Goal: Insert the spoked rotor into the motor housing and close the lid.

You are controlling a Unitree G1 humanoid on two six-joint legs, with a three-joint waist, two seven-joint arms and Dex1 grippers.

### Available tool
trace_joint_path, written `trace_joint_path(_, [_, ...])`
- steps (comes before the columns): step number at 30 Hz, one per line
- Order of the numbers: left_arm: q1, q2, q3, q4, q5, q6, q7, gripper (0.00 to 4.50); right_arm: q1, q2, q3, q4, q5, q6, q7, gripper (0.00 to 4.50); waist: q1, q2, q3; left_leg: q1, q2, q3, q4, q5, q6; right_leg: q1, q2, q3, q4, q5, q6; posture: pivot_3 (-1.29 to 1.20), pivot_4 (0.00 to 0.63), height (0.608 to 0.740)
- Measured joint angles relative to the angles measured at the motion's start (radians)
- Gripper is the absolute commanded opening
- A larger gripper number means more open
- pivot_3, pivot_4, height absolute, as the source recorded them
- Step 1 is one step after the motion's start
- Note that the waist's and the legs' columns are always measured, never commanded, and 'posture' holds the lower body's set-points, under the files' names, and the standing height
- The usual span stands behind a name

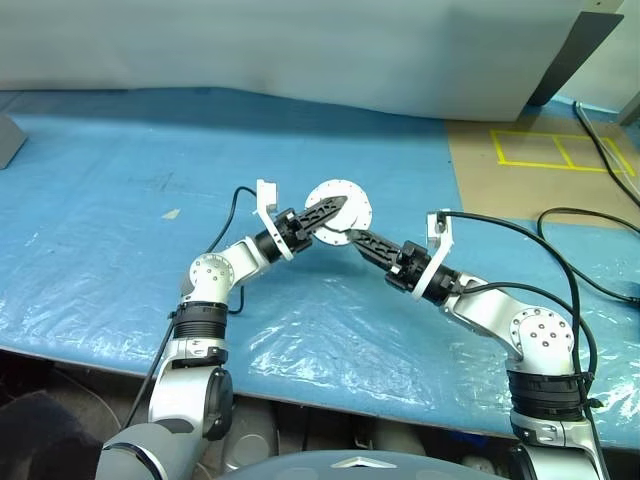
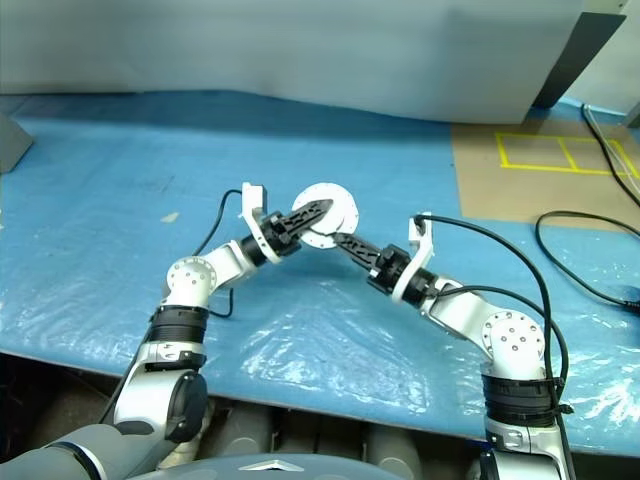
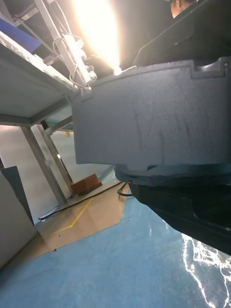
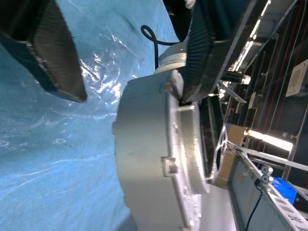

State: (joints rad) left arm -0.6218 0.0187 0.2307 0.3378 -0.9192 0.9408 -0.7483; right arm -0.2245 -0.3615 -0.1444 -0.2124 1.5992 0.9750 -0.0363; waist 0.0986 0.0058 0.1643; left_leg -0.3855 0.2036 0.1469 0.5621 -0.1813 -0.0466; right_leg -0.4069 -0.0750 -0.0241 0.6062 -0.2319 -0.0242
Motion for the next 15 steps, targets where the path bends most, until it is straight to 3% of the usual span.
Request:
trace_joint_path(7, [-0.026,-0.019,0.008,0.047,0.043,-0.077,0.065,2.48,-0.018,-0.007,-0.002,-0.002,-0.005,-0.011,0.017,3.45,0.0,-0.001,0.001,0.0,0.0,0.0,0.0,0.0,0.0,0.0,0.0,0.0,0.0,0.0,0.001,0.0,0.15,0.74])
trace_joint_path(15, [-0.08,0.063,0.106,0.101,0.222,-0.409,0.292,2.48,-0.022,-0.055,-0.007,-0.027,-0.071,-0.012,0.101,3.45,-0.002,-0.002,0.001,-0.001,0.0,-0.002,0.0,0.0,0.0,0.0,0.001,-0.001,0.0,0.001,0.002,0.0,0.15,0.74])
